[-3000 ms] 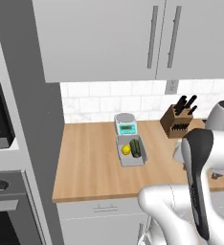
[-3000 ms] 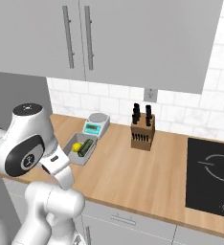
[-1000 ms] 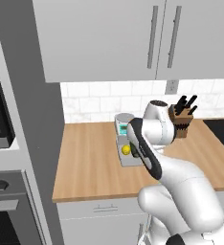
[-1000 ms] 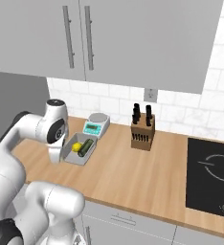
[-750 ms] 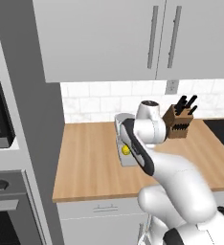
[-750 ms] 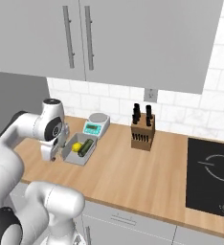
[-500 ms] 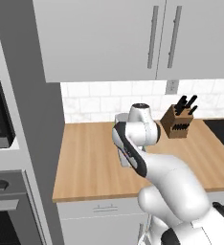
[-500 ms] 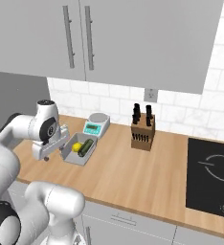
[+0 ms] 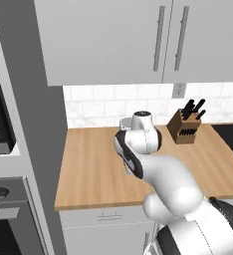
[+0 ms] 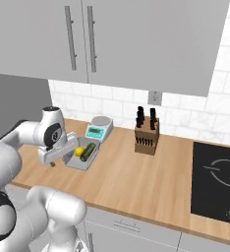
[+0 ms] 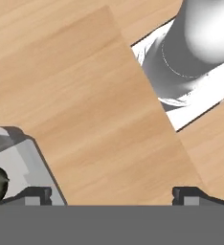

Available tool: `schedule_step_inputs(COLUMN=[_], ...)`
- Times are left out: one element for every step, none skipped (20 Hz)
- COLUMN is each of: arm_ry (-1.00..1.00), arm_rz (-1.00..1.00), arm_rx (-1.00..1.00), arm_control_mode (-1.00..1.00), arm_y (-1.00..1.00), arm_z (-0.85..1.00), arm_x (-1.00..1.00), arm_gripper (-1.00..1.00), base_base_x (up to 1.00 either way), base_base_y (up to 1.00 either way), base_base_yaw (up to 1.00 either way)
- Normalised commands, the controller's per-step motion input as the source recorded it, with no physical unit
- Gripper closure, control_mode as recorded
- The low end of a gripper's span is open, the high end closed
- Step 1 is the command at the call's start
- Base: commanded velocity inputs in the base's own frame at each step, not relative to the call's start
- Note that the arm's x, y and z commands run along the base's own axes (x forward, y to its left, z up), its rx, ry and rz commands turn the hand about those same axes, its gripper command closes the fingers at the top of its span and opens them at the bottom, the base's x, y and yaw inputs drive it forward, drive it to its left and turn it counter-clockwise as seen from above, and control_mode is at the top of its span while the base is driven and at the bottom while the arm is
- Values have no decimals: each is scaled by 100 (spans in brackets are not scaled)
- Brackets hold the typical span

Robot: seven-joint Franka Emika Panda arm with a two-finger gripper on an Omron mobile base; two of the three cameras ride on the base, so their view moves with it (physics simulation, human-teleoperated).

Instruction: Take the meat container that has the shrimp and place it on the second highest rack of the freezer. Then take the vegetable container that has the lemon and cucumber and place it on the highest rack of the freezer.

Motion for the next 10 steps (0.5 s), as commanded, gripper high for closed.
schedule_step_inputs(arm_ry=[0, 0, 0, 0, 0, 0, 0, 0, 0, 0], arm_rz=[-19, -16, -16, -16, -16, -17, -17, -17, -16, -14], arm_rx=[-17, -18, -17, -16, -15, -13, -12, -11, -11, -9], arm_control_mode=[-100, -100, -100, -100, -100, -100, -100, -100, -100, -100], arm_y=[0, 0, 0, 0, 0, 0, 0, 0, 0, 0], arm_z=[-26, -21, -15, -14, -9, -11, -10, -15, -18, -9], arm_x=[29, 28, 26, 27, 28, 31, 24, 17, 22, 36], arm_gripper=[-100, -100, -100, -100, -100, -100, -100, -100, -100, -100], base_base_x=[0, 0, 0, 0, 0, 0, 0, 0, 0, 0], base_base_y=[0, 0, 0, 0, 0, 0, 0, 0, 0, 0], base_base_yaw=[0, 0, 0, 0, 0, 0, 0, 0, 0, 0])
